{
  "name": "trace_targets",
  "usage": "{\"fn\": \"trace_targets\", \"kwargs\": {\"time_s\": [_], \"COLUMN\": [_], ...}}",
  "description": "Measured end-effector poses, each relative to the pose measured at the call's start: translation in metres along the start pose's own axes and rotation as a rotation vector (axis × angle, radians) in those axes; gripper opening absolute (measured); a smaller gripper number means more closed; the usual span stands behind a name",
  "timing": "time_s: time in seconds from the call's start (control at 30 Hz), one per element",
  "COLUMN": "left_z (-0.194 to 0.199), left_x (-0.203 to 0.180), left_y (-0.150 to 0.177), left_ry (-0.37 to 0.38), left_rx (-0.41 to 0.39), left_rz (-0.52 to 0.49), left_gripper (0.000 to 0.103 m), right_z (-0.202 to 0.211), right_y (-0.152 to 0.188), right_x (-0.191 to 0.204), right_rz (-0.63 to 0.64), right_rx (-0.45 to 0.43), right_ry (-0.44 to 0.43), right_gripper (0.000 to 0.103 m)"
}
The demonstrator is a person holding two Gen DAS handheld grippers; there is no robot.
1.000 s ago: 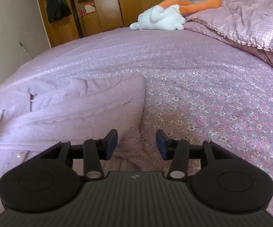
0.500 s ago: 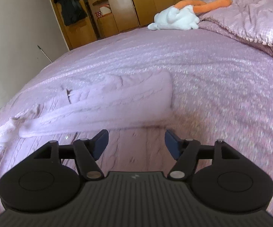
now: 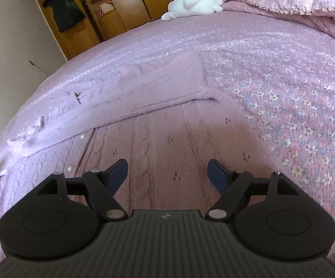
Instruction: Fold small clothes
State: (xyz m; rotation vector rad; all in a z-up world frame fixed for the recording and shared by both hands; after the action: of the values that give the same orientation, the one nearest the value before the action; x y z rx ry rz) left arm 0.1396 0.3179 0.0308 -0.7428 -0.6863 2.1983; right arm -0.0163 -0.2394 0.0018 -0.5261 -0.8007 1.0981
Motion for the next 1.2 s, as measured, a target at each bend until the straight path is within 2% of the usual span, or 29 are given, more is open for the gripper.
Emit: {"fn": "trace_targets", "kwargs": {"time_s": [0.23, 0.43, 0.47, 0.53, 0.63, 0.67, 0.73, 0.8, 0.9, 1.03, 1.2], "left_z": [-0.025, -0.052, -0.056, -0.064, -0.073, -0.071, -0.072, -0.07, -0.052, -0.016, 0.036], "left_x": [0.009, 0.004, 0.0, -0.01, -0.027, -0.03, -0.037, -0.039, -0.034, -0.029, -0.057], "left_y": [-0.003, -0.017, -0.02, -0.023, -0.022, -0.019, -0.016, -0.017, -0.017, -0.018, -0.016], "left_ry": [0.08, 0.076, 0.072, 0.08, 0.02, -0.003, -0.03, -0.011, 0.0, 0.044, 0.141], "left_rx": [-0.042, -0.079, -0.087, -0.101, -0.121, -0.132, -0.145, -0.152, -0.194, -0.259, -0.359], "left_rz": [0.042, 0.035, 0.027, -0.026, -0.146, -0.18, -0.235, -0.279, -0.311, -0.291, -0.363], "left_gripper": [0.057, 0.061, 0.063, 0.079, 0.079, 0.076, 0.029, 0.014, 0.012, 0.012, 0.012], "right_z": [-0.007, -0.006, -0.005, -0.004, -0.001, 0.001, 0.003, 0.005, 0.006, 0.007, 0.009], "right_y": [0.0, -0.003, -0.004, -0.004, -0.005, -0.005, -0.006, -0.007, -0.01, -0.012, -0.009], "right_x": [0.011, 0.012, 0.011, 0.01, 0.009, 0.008, 0.006, 0.002, -0.003, -0.008, -0.013], "right_rz": [0.012, 0.022, 0.014, 0.005, -0.012, -0.016, -0.018, -0.023, -0.048, -0.077, -0.108], "right_rx": [0.015, 0.034, 0.035, 0.037, 0.036, 0.032, 0.021, 0.008, -0.003, -0.006, 0.001], "right_ry": [0.047, 0.052, 0.053, 0.054, 0.049, 0.047, 0.047, 0.047, 0.044, 0.028, 0.002], "right_gripper": [0.09, 0.09, 0.09, 0.09, 0.09, 0.09, 0.09, 0.09, 0.09, 0.09, 0.09]}}
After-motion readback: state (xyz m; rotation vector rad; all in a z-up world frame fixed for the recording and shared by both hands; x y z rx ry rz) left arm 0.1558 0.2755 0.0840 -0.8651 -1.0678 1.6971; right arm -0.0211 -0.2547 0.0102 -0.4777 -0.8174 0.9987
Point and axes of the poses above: each gripper's, at about its wrist camera, not at the fingertips, and z roughly against the way its jaws point, x to its left, y to its underside, the point moved 1 cm from there along -z, roughly the way its jaws point
